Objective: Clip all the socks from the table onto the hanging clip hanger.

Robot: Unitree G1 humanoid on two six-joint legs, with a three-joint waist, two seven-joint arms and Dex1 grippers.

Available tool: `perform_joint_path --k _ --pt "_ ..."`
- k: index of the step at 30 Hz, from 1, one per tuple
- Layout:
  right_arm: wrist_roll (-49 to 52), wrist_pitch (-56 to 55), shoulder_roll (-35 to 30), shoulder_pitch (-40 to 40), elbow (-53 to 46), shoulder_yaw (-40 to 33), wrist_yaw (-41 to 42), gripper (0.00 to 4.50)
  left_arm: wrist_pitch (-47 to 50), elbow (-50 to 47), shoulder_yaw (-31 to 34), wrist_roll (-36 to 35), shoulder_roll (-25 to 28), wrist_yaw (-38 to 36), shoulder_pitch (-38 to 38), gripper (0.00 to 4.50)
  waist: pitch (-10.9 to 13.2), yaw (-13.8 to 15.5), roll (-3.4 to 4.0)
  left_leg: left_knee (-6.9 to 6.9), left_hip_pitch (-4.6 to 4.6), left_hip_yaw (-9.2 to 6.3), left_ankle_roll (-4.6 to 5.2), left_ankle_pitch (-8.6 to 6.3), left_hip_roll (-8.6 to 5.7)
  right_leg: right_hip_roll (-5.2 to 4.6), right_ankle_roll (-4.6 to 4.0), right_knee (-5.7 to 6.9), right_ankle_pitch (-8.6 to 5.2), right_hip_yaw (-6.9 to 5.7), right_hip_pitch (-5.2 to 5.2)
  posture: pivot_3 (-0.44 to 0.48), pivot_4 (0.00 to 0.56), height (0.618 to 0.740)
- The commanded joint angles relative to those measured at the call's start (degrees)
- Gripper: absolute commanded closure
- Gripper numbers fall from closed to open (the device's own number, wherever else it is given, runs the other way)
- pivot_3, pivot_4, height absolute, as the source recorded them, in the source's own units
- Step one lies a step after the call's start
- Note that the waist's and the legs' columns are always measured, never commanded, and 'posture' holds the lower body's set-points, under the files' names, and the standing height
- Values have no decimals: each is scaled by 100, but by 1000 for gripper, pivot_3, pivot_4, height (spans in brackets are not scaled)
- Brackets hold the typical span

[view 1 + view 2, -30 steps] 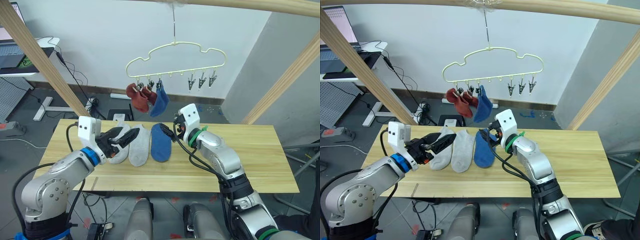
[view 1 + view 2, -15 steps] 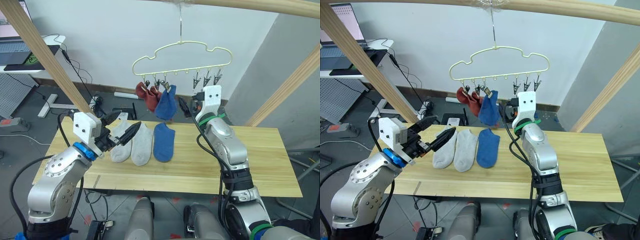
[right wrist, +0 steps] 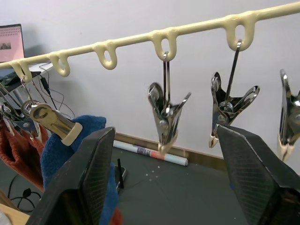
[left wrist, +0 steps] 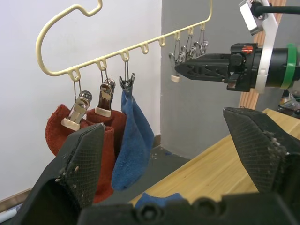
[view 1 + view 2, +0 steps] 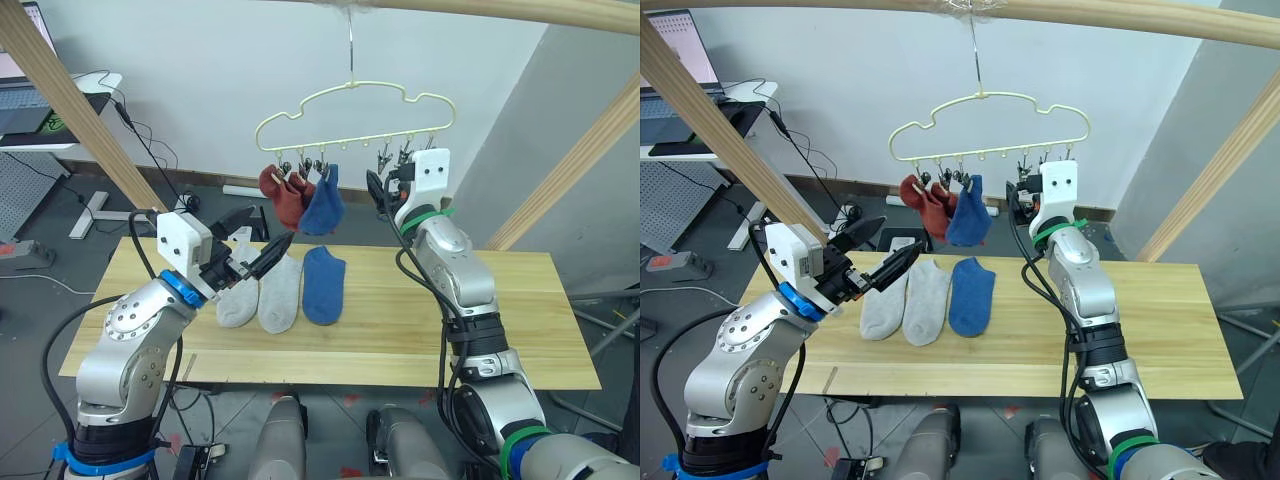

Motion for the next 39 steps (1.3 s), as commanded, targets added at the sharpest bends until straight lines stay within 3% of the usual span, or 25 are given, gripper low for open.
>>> perform_joint_path --k 1,16,39 --pt "41 -193 43 -227 -20 -60 4 907 -72 -260 40 -71 -17 1 34 0 0 -11 0 0 0 0 0 0 0 0 0 1 0 0 0 161 167 740" --pt "73 -433 215 -529 329 -8 158 907 -132 -367 33 -1 -140 179 82 0 -12 -8 -2 4 1 -2 -2 2 0 0 -2 6 3 -2 1 176 149 740" --pt "111 -747 296 -791 847 -137 73 907 -236 -115 25 1 -223 21 123 0 -15 -13 -3 15 6 -2 -2 3 0 1 -3 31 4 -1 0 156 166 740"
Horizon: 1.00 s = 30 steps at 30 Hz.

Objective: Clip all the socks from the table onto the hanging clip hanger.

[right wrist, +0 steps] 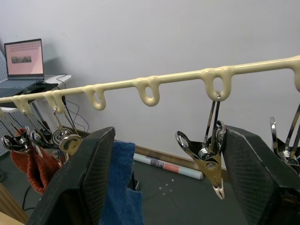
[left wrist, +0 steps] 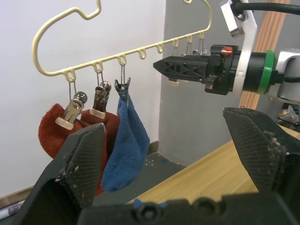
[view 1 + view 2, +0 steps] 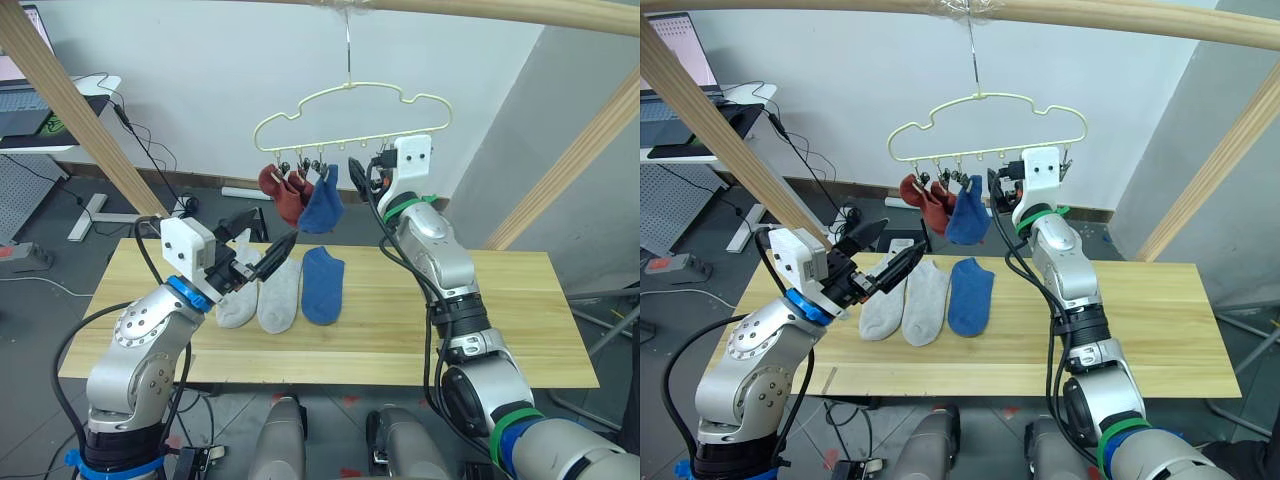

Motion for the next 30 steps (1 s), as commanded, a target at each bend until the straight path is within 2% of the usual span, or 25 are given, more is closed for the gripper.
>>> perform_joint_path --k 1,10,13,16,20,22,23,25,30 --pt "98 -154 26 -166 -50 -125 -5 907 -208 -88 76 1 19 -98 27 0 0 0 0 2 0 0 0 0 0 0 0 3 0 0 0 158 166 740" --pt "134 -231 32 -263 141 -180 53 907 -308 -108 67 35 3 -110 106 0 0 0 0 23 1 -1 1 0 0 0 0 26 0 1 0 167 166 740" --pt "176 -254 45 -281 196 -221 61 1505 -320 -113 63 36 8 -112 119 0 0 1 0 28 2 -2 1 0 0 0 0 32 0 1 0 167 166 740" --pt "186 -276 42 -304 237 -235 72 2610 -312 -126 56 28 -8 -86 103 0 0 1 0 35 2 -2 1 0 0 0 0 38 0 2 0 167 166 740" --pt "184 -285 30 -322 279 -248 75 3870 -312 -160 20 34 -44 -55 118 0 0 0 0 43 2 -3 1 0 0 1 0 48 0 2 0 167 166 740" --pt "184 -282 22 -320 279 -253 72 4317 -308 -172 12 39 -61 -47 129 0 0 0 0 46 3 -3 1 0 0 1 0 51 -1 2 0 167 166 740" --pt "193 -273 17 -315 269 -264 70 4483 -301 -182 5 41 -68 -38 132 0 0 -1 0 47 2 -3 1 0 0 2 0 51 -1 2 0 168 172 740" --pt "205 -235 -7 -284 241 -287 64 4494 -257 -193 -51 95 -42 -30 174 0 0 -1 1 48 2 -3 1 0 0 2 0 52 -1 3 0 168 172 740" --pt "221 -90 -140 -221 147 -279 133 4494 -77 222 -606 957 277 113 151 0 1 -1 2 48 3 -3 2 0 0 3 0 52 -1 5 -1 140 186 740"
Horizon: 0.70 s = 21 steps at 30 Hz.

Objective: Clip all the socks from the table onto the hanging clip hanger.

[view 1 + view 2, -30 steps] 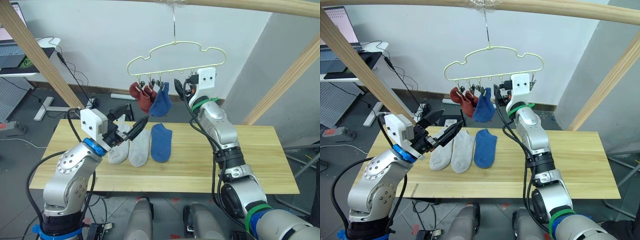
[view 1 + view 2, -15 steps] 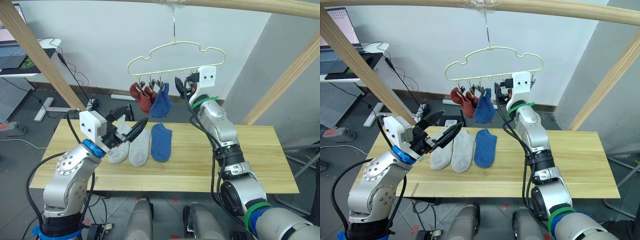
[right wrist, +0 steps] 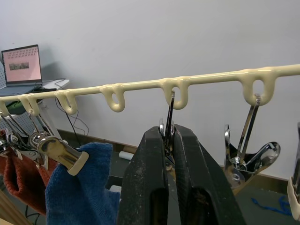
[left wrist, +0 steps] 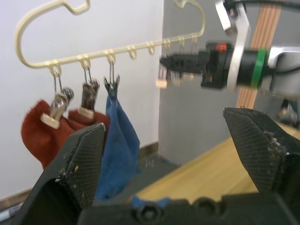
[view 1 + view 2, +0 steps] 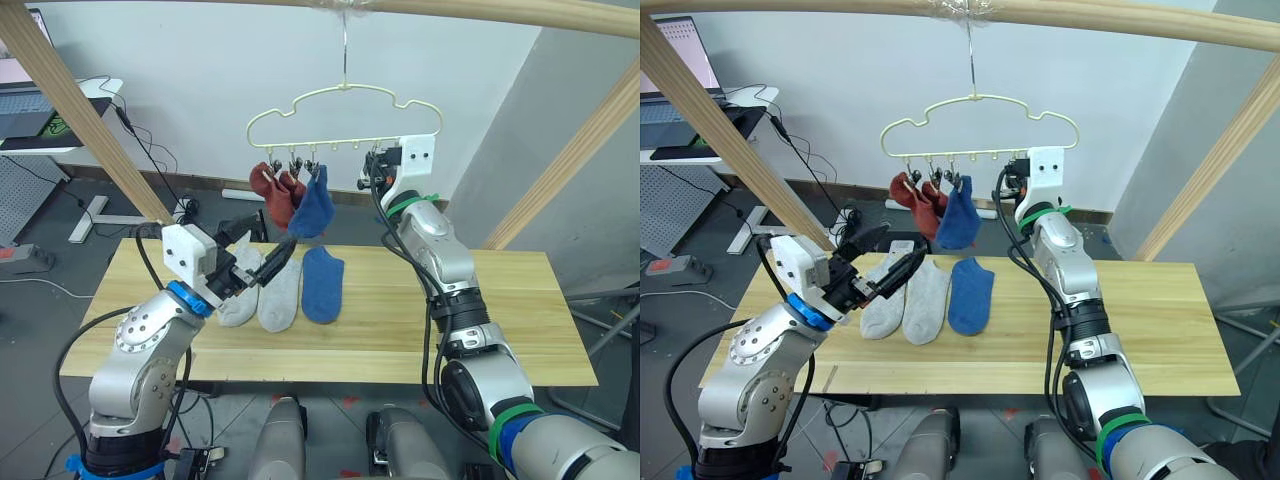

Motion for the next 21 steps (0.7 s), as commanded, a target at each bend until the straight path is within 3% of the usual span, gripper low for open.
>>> perform_joint_path --k 1,9,15,21 --pt "70 61 -112 -80 -271 -51 116 4494 68 312 -418 594 71 164 -174 0 0 0 0 0 1 0 0 0 1 1 0 0 0 0 0 140 186 740" --pt "68 452 -336 40 -594 2 255 4494 -566 2941 -1773 2145 -679 439 -1425 0 1 -20 2 6 0 4 10 5 -2 2 1 0 0 4 0 75 210 740" --pt "17 830 -372 232 -1053 36 121 4494 -1055 5145 -2094 2915 -1162 712 -2428 0 3 -98 3 4 -2 2 10 4 2 8 1 1 -1 2 -3 10 228 740" --pt "-17 1172 -381 458 -1523 85 10 4494 -1395 6694 -1912 3074 -1461 760 -3073 0 4 -180 3 4 -5 3 12 3 -3 3 2 -1 -1 2 -3 -21 236 740"
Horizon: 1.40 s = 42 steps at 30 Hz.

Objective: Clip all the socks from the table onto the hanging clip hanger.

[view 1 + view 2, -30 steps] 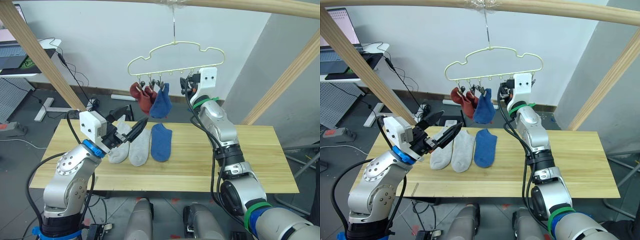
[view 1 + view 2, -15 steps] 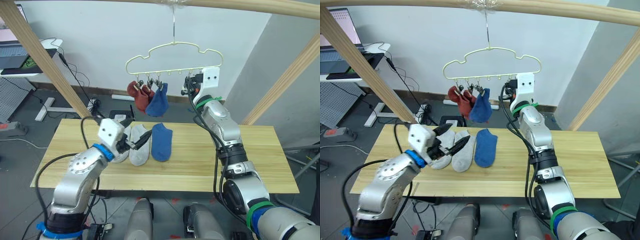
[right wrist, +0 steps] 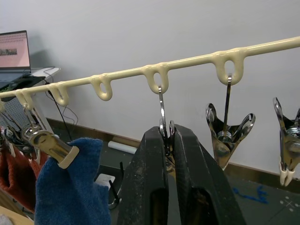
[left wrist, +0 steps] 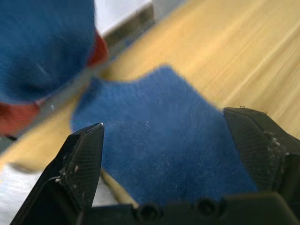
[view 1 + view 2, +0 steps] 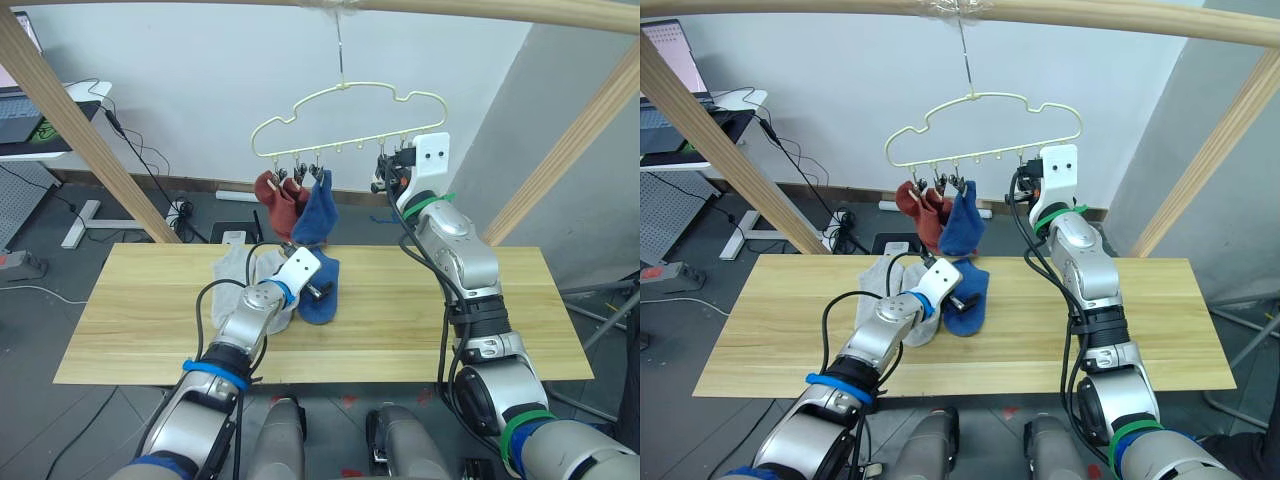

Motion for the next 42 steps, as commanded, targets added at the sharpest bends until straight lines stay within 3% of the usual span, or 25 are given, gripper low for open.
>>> perform_joint_path --k 1,5,14,17,21,27,31,36,42 --pt "-14 207 -32 110 -426 4 -91 4494 -175 679 185 -13 -182 -31 -330 0 0 -3 0 0 0 -1 0 0 0 0 0 1 0 -1 0 -30 238 740" --pt "-13 365 -57 167 -604 33 -103 4494 -250 1274 111 95 -304 -315 -533 0 0 -8 -1 4 0 0 0 0 -2 0 1 1 0 -1 2 -38 234 740" --pt "-17 440 -72 144 -674 43 -70 4500 -434 1141 -188 491 -230 -863 -299 2633 0 -13 -1 6 1 0 0 0 -2 0 2 0 0 0 4 -27 218 740" --pt "-2 432 -66 167 -696 56 -42 4500 -443 790 -183 492 -161 -1012 -60 3388 -1 -23 0 5 1 -1 0 0 -1 0 2 1 0 -1 4 -24 214 740" --pt "100 548 -91 214 -772 39 49 4500 -425 -368 -128 307 10 -1354 558 4457 -1 -47 0 4 1 -1 0 0 1 0 1 1 0 -1 3 -20 206 740" --pt "1025 1807 -257 116 -887 -683 210 4500 -184 -2662 335 -391 140 -1542 1575 4457 -1 -57 0 3 0 -2 -1 0 3 -8 0 0 0 -1 4 -20 199 740" --pt "1670 2763 -365 -105 -997 -1103 215 4500 -288 -3643 594 -784 82 -1460 1969 4457 -1 -33 1 6 1 -5 0 1 6 -14 0 -1 1 -1 8 -16 197 740" --pt "2645 4228 -237 -400 -1008 -1857 -131 4500 -462 -4165 695 -819 62 -1238 2056 4457 -2 -27 1 7 1 -1 2 2 0 -11 0 -2 0 1 8 -5 197 740" --pt "3136 4934 -130 -616 -1056 -2228 -448 4500 -739 -4138 599 -691 -79 -1004 1898 4457 -2 -14 1 4 -2 0 3 1 -2 -9 1 -13 0 1 8 6 198 740"
